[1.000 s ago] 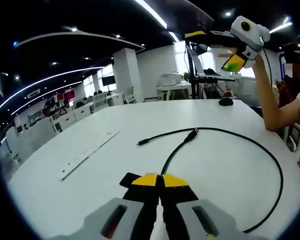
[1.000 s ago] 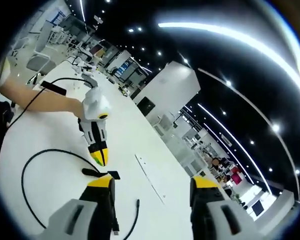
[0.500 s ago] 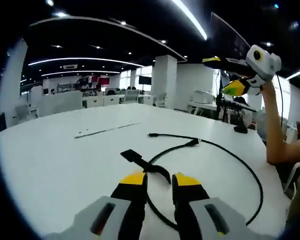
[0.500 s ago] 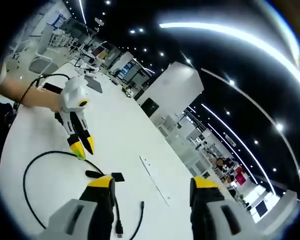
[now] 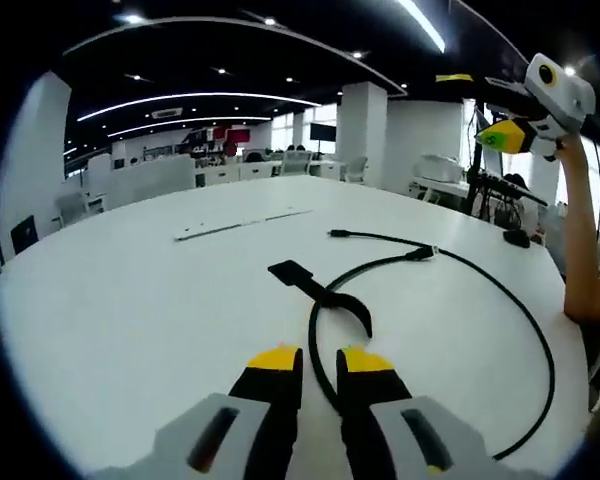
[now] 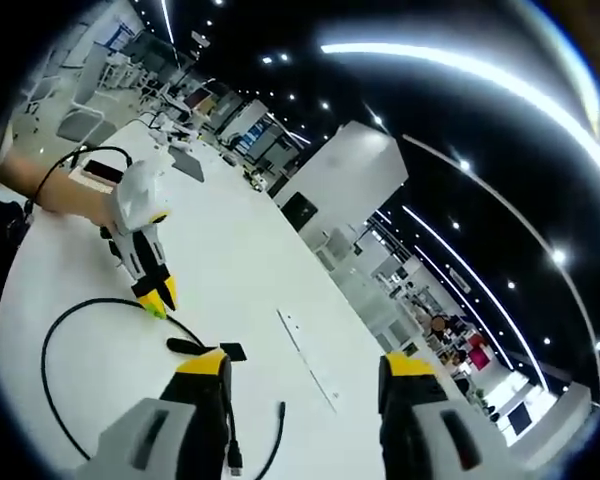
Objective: Find the charging cable on the desk, coil it up and secure with Velcro.
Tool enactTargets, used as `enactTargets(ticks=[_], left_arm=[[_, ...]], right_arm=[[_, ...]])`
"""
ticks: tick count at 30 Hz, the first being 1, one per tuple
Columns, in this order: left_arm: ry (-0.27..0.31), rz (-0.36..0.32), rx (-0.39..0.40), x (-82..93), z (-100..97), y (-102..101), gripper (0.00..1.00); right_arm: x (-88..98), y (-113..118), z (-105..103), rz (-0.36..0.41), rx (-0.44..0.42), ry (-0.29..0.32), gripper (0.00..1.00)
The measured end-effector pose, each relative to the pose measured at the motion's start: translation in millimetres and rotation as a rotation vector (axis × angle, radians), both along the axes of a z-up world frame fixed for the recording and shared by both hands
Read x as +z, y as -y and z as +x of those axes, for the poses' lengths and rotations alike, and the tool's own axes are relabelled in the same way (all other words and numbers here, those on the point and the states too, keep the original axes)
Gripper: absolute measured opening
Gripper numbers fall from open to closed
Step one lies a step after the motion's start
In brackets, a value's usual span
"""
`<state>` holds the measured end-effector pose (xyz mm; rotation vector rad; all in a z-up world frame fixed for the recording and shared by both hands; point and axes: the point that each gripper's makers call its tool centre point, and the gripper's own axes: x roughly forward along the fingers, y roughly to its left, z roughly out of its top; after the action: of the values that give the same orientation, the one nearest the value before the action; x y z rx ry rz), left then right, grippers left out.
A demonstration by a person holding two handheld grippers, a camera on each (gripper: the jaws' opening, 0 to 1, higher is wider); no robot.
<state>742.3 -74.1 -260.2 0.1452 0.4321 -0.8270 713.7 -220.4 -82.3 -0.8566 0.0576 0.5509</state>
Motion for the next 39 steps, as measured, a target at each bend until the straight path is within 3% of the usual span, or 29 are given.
enactTargets(ticks=[8,13,21,29,39], left_arm=[[-0.008,0.046,0.023,-10.0,0.7,-0.8,0.13],[-0.013,0.054,0.041,-9.8,0.1,1.2,0.08],[-0.004,0.072,0.046,-9.5,2.9,-0.1,0.07],[0.043,0.109,-0.006,-9.3,9.0,-1.3,0.07],[0.056,0.092,-0.108,-10.1,12.0,0.5,0.07]], right_arm=[[2.4,0.8,-2.2,-0.005,0.001,0.011,0.60],[1.0,3.5,-2.8,-0.012,0.001,0.007,0.60],[1.7,7.5,-2.4,-0.004,-0.011,0.010,0.60],[-0.5,5.7,-2.3,-0.013,-0.008,0.005,0.60],[-9.4,4.9,5.9,-0.005,-0.006,-0.033,0.60]])
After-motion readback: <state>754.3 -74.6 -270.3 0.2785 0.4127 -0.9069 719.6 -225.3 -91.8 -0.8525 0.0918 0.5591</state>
